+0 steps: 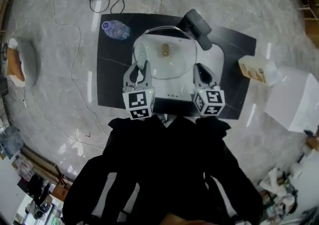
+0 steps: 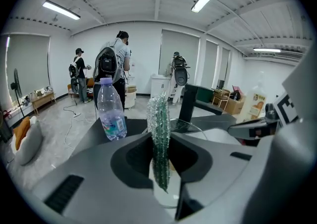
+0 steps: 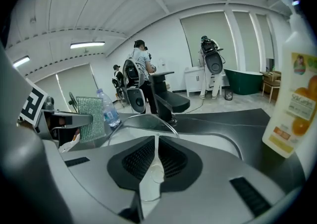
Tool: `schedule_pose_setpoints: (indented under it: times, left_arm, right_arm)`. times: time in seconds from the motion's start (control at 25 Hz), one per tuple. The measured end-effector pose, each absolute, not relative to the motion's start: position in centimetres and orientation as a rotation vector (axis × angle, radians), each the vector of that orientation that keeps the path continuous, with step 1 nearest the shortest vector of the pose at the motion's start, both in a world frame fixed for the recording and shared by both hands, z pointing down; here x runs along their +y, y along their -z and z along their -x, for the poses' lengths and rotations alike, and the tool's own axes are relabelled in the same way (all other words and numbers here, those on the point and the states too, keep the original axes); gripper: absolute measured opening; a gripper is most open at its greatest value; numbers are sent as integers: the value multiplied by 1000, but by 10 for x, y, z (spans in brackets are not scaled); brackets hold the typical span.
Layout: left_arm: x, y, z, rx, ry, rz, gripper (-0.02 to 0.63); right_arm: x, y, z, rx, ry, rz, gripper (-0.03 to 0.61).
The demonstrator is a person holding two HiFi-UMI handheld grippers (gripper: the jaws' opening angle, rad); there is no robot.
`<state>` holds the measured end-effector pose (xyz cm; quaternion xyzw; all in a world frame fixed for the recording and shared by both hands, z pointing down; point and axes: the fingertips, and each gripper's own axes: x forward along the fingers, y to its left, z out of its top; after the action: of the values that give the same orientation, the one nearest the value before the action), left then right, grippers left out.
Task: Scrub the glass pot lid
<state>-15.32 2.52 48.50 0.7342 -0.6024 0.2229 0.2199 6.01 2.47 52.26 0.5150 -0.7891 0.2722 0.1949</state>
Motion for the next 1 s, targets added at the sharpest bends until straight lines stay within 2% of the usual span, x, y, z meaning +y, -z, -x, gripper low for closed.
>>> schedule_pose_setpoints:
  times: [0.16, 1.0]
  left_arm:
    - [14, -502, 151, -1662, -655, -2034, 72]
    - [-9, -540, 154, -1685, -765, -1943, 72]
  right_arm:
    - [13, -549, -67, -2180, -759, -1415, 44]
    - [-8, -644, -89, -1994, -830, -1195, 44]
